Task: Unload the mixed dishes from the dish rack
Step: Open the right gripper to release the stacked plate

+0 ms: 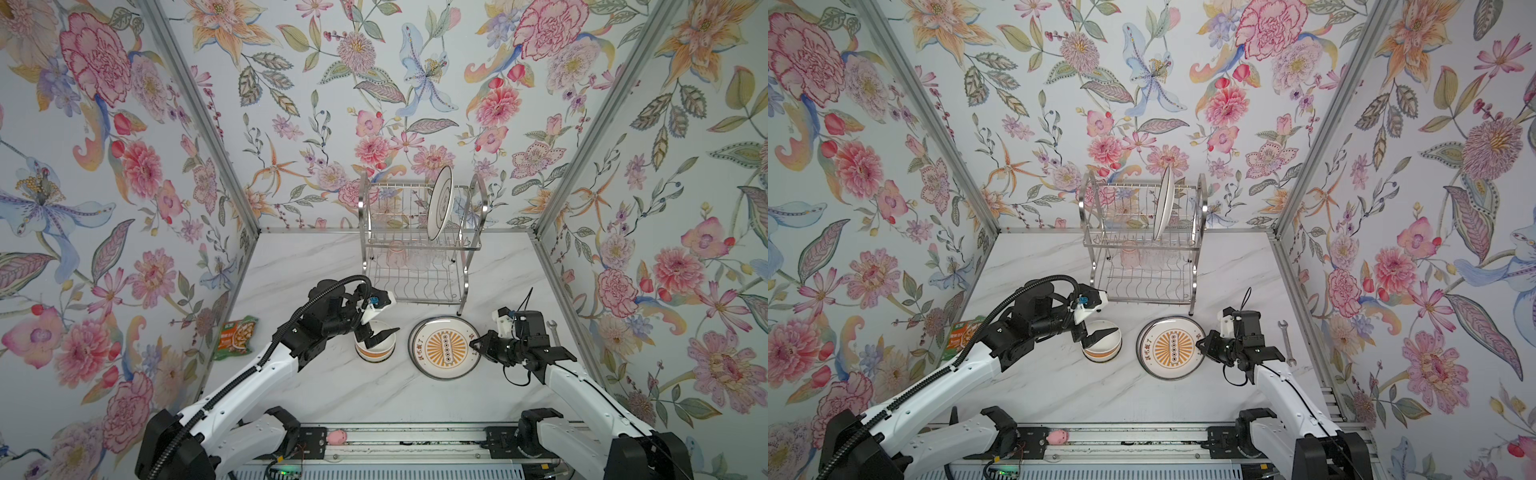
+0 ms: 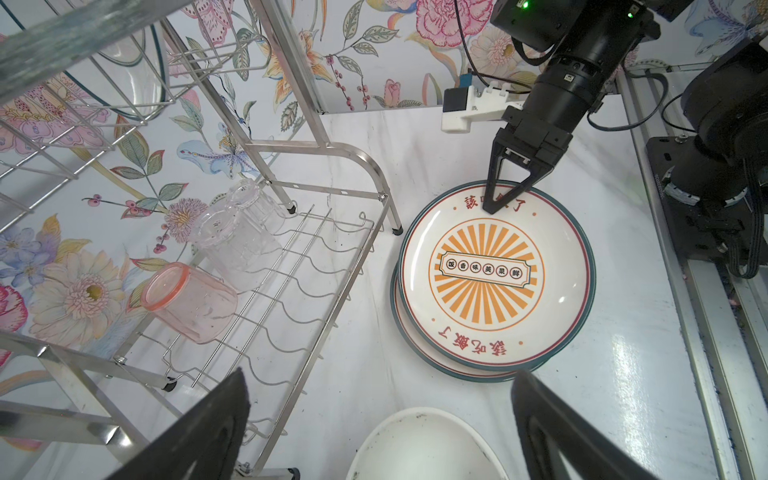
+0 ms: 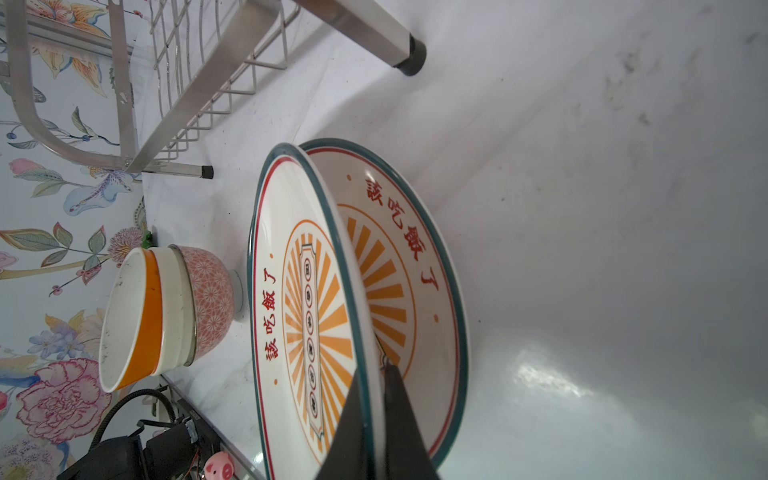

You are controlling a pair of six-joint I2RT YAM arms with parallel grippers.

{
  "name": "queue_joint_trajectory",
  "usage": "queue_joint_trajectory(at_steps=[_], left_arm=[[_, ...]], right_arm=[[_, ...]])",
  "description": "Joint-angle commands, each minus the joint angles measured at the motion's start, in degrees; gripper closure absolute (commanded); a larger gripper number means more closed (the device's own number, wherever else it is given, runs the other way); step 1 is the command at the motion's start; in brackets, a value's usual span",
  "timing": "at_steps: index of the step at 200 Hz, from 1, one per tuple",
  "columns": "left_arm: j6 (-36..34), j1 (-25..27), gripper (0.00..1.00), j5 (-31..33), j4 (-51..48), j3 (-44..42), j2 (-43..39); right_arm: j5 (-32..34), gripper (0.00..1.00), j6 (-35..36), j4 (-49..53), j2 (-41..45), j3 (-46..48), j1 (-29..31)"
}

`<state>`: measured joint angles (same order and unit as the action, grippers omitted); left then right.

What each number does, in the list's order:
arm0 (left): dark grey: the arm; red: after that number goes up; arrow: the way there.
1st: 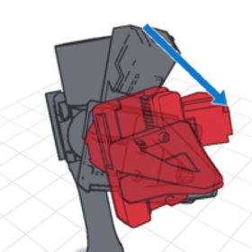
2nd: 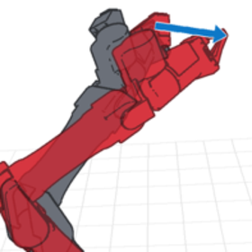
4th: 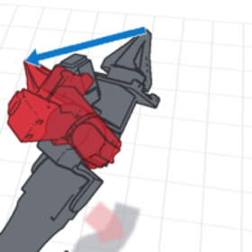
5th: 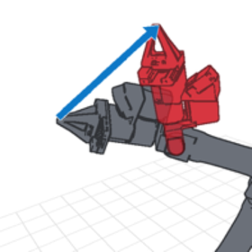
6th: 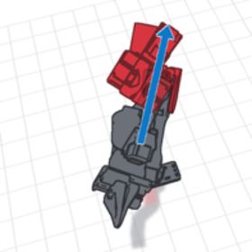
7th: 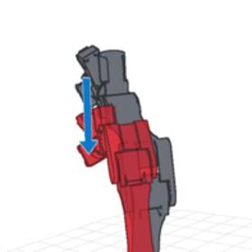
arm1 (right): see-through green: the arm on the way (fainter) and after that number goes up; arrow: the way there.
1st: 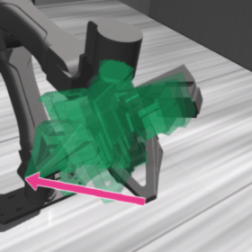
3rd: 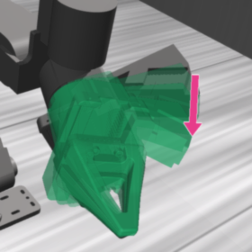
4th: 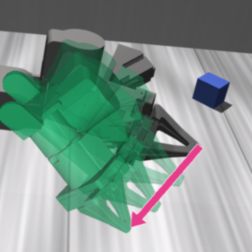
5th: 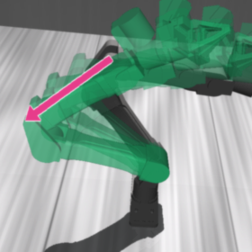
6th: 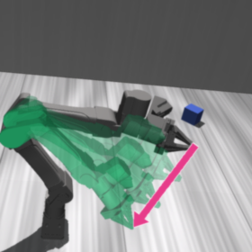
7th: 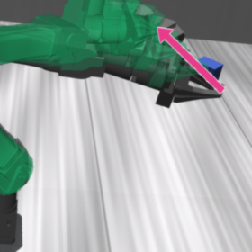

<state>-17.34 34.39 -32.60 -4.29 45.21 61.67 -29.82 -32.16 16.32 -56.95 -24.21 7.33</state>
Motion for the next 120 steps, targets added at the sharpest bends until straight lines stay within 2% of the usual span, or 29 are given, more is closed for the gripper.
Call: queue_joint_trajectory(at_steps=[1,29,58,120], left_arm=[[-0.58,-0.73,0.01,0.10,0.83,1.47,0.03],[-0.17,-0.71,0.01,-0.09,1.59,1.37,0.12],[-0.37,-0.69,0.01,0.04,1.47,1.28,0.29],[0.06,-0.72,0.01,0.26,2.87,1.02,0.08]], right_arm=[[-1.99,1.00,-0.36,-2.65,0.14,0.77,-0.48],[-2.17,0.96,-0.75,-2.94,0.44,1.51,-0.65],[-1.99,0.86,-1.02,-2.89,0.08,1.96,-0.83],[0.20,0.71,-1.43,-2.12,-0.91,1.21,-0.85]])
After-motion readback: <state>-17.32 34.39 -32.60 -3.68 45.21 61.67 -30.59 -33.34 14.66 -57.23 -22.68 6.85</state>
